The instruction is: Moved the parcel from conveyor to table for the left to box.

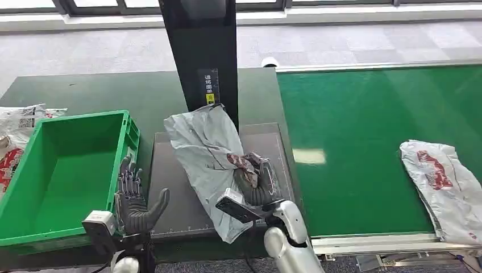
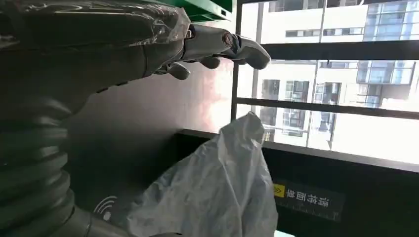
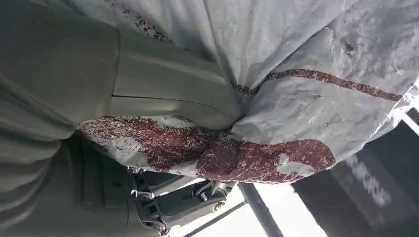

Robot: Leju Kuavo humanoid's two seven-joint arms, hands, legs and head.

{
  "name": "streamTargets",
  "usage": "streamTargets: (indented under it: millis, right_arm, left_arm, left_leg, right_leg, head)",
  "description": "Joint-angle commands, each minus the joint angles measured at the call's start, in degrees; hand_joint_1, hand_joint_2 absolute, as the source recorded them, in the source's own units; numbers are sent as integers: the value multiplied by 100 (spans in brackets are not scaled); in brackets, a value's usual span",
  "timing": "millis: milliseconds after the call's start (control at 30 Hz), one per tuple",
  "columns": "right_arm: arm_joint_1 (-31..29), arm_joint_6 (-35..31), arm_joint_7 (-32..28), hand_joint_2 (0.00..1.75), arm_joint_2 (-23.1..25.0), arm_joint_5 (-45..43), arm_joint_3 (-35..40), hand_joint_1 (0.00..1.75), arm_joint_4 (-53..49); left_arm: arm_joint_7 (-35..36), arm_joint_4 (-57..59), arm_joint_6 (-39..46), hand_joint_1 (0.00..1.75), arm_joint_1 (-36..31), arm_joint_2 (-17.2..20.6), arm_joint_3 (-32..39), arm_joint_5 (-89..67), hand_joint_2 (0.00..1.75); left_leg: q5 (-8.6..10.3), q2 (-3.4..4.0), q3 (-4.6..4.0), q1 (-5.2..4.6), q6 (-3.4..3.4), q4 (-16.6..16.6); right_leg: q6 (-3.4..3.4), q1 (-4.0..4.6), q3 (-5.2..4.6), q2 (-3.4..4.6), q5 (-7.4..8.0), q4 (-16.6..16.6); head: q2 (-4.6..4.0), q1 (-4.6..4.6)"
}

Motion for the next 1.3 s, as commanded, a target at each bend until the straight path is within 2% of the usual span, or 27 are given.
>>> streamTargets:
  millis: [33,767,800,833,1100,1167,1200,1233,1300]
  right_arm:
    - [-562,-101,-58,175,-65,-83,302,175,1350]
    - [-562,-101,-58,175,-65,-83,302,175,1350]
    - [-584,-121,-30,175,-68,-92,302,124,1385]
    - [-614,-228,6,175,-61,-104,285,0,1439]
    - [-748,-309,-37,175,-57,-241,276,0,1660]
    - [-685,-471,-333,175,-24,-446,245,0,1483]
    - [-578,-510,-760,175,-4,-840,220,0,1194]
    - [-323,-890,-1471,175,-96,-1800,519,0,405]
    - [-257,-750,-1264,175,-148,-1659,635,0,109]
  left_arm:
    - [22,292,52,0,-324,-6,326,57,175]
    - [22,292,52,0,-324,-6,326,57,175]
    - [22,258,59,0,-295,-1,339,64,175]
    - [22,227,70,0,-276,-1,347,64,175]
    - [22,109,113,0,-181,-15,367,36,175]
    - [22,89,123,0,-168,-19,366,28,175]
    - [22,85,121,0,-167,-33,377,23,175]
    - [22,169,112,0,-208,-14,362,21,175]
    - [22,234,103,0,-268,-6,355,26,175]
  left_leg:
    - [2,5,6,2,0,-5]
    - [4,4,12,2,1,-11]
    - [3,2,8,2,1,-8]
    - [2,2,6,1,0,-6]
    - [1,8,10,1,0,-8]
    - [1,7,10,2,0,-7]
    - [2,10,16,2,1,-14]
    - [1,7,9,2,0,-7]
    - [2,-2,6,1,1,-8]
  right_leg:
    - [-4,3,5,3,3,-5]
    - [-6,4,12,-1,5,-12]
    - [-5,3,8,-2,4,-8]
    - [-4,2,6,-2,3,-6]
    - [-4,2,8,4,3,-7]
    - [-5,3,9,3,3,-7]
    - [-7,4,14,5,5,-14]
    - [-5,3,8,3,3,-7]
    - [-6,2,7,-7,0,-7]
  head:
    - [0,0]
    - [0,0]
    - [0,0]
    - [0,0]
    - [0,0]
    - [0,0]
    - [0,0]
    - [0,0]
    - [0,0]
